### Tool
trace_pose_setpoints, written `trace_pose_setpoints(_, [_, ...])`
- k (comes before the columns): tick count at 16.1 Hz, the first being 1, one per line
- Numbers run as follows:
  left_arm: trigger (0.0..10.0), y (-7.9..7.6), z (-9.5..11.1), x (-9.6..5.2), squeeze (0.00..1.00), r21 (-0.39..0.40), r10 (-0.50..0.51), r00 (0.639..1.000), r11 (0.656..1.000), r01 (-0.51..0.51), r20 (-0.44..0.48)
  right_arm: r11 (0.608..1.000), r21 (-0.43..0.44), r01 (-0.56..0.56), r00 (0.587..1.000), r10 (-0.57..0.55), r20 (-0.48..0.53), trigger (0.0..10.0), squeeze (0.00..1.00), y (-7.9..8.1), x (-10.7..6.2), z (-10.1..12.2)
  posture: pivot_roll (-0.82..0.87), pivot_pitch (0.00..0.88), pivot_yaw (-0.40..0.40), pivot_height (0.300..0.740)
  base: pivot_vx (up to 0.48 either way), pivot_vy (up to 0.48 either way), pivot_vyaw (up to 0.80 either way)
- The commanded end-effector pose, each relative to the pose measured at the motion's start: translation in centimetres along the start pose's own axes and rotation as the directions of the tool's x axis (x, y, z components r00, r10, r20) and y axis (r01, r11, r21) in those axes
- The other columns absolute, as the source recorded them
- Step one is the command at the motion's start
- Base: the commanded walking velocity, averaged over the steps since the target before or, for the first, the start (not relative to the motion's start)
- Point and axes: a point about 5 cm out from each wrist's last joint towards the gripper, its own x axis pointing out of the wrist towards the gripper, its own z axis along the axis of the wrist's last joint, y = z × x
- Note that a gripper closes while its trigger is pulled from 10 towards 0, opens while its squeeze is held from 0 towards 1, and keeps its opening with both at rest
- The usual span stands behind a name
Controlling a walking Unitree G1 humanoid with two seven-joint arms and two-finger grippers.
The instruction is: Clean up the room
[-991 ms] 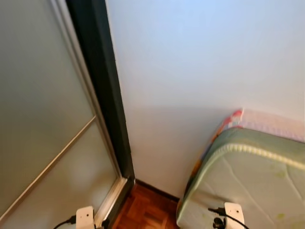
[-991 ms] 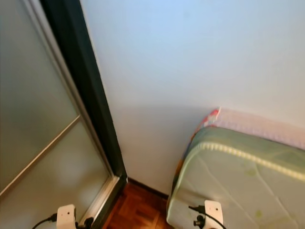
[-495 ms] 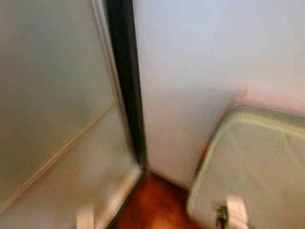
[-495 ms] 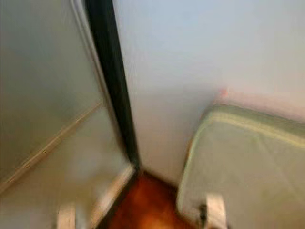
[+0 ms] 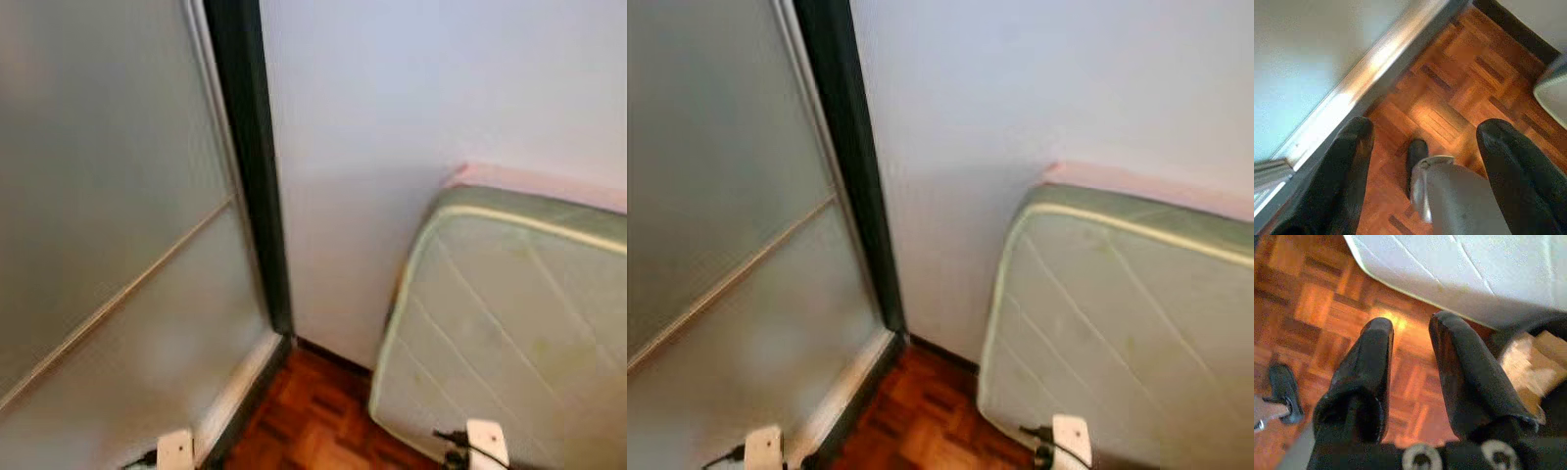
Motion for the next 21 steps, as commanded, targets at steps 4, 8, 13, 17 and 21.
trace_pose_setpoints(4, [10.0, -0.98, 1.56, 0.99, 0.0, 0.132, -0.047, 0.993, 0.989, 0.061, -0.108, 0.99, 0.102, -0.101, 0.993, 0.093, 0.075, 10.0, 0.0, 0.04, 1.03, 5.43, -0.09, 0.0, -0.017, 0.74, 0.0, 0.0, 0.0])
trace_pose_setpoints(8, [10.0, -1.05, 1.54, 0.99, 0.0, 0.133, -0.05, 0.992, 0.989, 0.065, -0.112, 0.988, 0.117, -0.1, 0.993, 0.093, 0.069, 10.0, 0.0, 0.03, 1.03, 5.36, -0.09, 0.0, -0.021, 0.74, 0.0, 0.0, 0.0])
trace_pose_setpoints(13, [10.0, -1.27, 1.39, 0.97, 0.0, 0.125, -0.05, 0.992, 0.99, 0.064, -0.114, 0.99, 0.096, -0.104, 0.993, 0.097, 0.073, 10.0, 0.0, -0.26, 0.99, 5.44, -0.08, 0.0, -0.04, 0.74, 0.0, 0.0, 0.0])
trace_pose_setpoints(17, [10.0, -1.31, 1.51, 1.01, 0.0, 0.119, -0.049, 0.992, 0.991, 0.063, -0.113, 0.99, 0.097, -0.105, 0.993, 0.099, 0.06, 10.0, 0.0, -0.26, 1.02, 5.5, -0.09, 0.0, -0.038, 0.74, 0.0, 0.0, -0.31])
trace_pose_setpoints(21, [10.0, -1.25, 1.76, 1.08, 0.0, 0.123, -0.049, 0.993, 0.99, 0.063, -0.109, 0.99, 0.097, -0.107, 0.994, 0.103, 0.047, 10.0, 0.0, -0.12, 1.07, 5.58, -0.09, 0.0, -0.03, 0.74, 0.0, 0.0, -0.8])
